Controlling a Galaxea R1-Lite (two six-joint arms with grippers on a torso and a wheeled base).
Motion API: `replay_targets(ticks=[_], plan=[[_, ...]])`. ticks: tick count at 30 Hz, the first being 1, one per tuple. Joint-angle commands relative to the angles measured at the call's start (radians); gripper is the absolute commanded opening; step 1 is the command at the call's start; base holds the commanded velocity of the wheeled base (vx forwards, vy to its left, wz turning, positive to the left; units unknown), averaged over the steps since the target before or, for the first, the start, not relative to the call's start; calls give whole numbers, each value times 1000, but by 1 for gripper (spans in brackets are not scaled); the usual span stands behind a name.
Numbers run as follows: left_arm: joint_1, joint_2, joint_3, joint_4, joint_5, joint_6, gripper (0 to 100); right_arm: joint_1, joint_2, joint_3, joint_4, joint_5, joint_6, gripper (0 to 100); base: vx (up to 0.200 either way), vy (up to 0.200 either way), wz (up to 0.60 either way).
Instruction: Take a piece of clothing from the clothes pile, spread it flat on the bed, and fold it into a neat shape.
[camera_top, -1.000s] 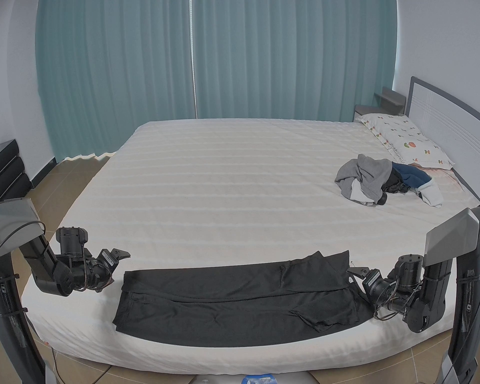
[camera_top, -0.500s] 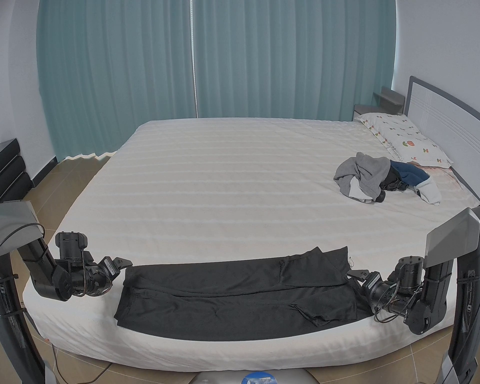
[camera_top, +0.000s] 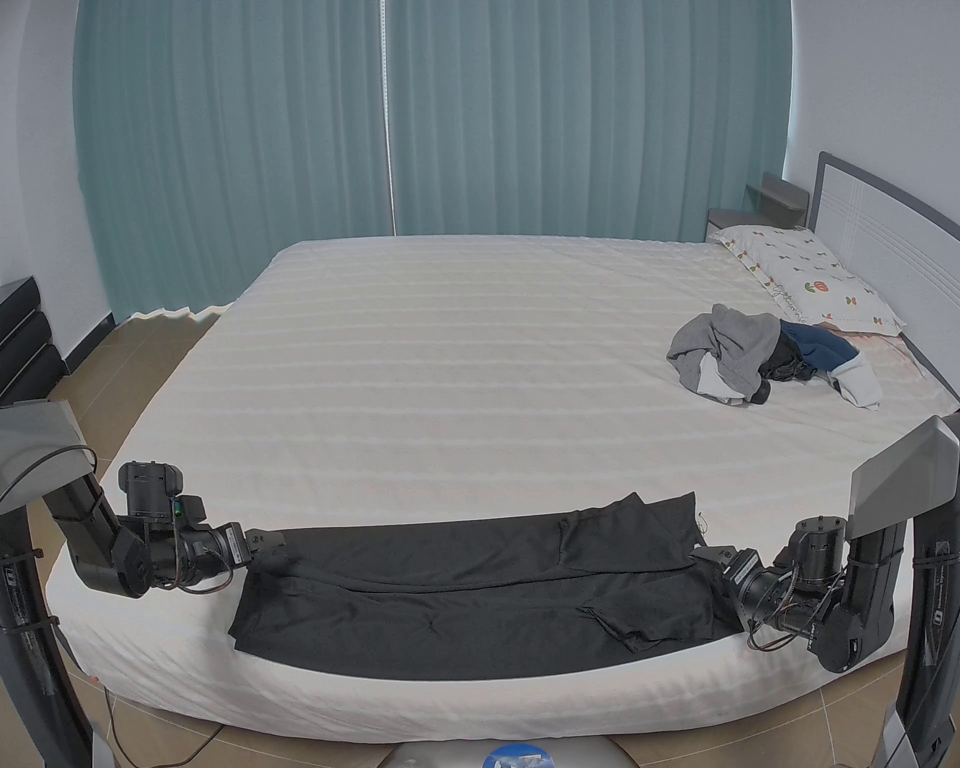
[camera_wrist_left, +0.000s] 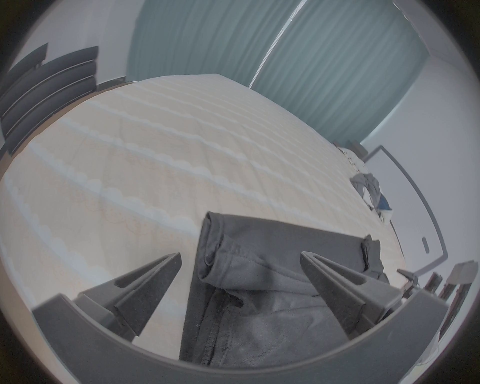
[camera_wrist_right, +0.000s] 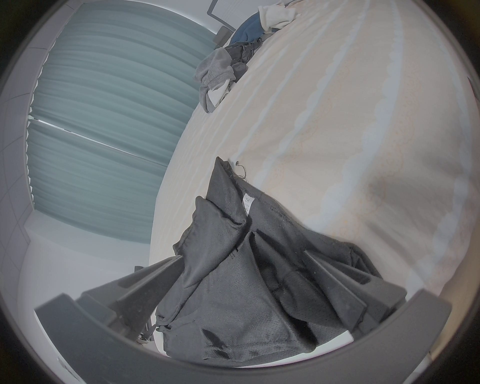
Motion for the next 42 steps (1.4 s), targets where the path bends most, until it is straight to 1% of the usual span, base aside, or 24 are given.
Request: replay_targets(ticks=[1, 5, 14, 16, 17, 19, 29, 30, 42], plan=[[-9, 36, 8, 2, -13, 29, 100, 1, 3, 1, -17, 0, 0, 100, 0, 0, 0], [-18, 69, 25, -18, -6, 75, 100, 2, 4, 2, -17, 0, -1, 100, 0, 0, 0], [-19, 81, 26, -67, 11, 76, 100, 10, 12, 2, -17, -2, -24, 100, 0, 0, 0], [-24, 84, 26, -68, 24, 78, 100, 10, 12, 2, -17, -2, -24, 100, 0, 0, 0], [-35, 96, 26, -73, 51, 76, 100, 10, 12, 1, -17, -2, -24, 100, 0, 0, 0], [-41, 110, 26, -81, 63, 79, 100, 10, 12, 2, -17, -2, -24, 100, 0, 0, 0], [-62, 99, 46, -100, 63, 70, 100, 14, 15, 2, -17, -2, -26, 100, 0, 0, 0], [-68, 99, 46, -102, 67, 72, 0, 16, 15, 2, -17, -2, -26, 100, 0, 0, 0], [-68, 99, 48, -102, 68, 72, 0, 16, 17, 2, -17, -2, -32, 100, 0, 0, 0]])
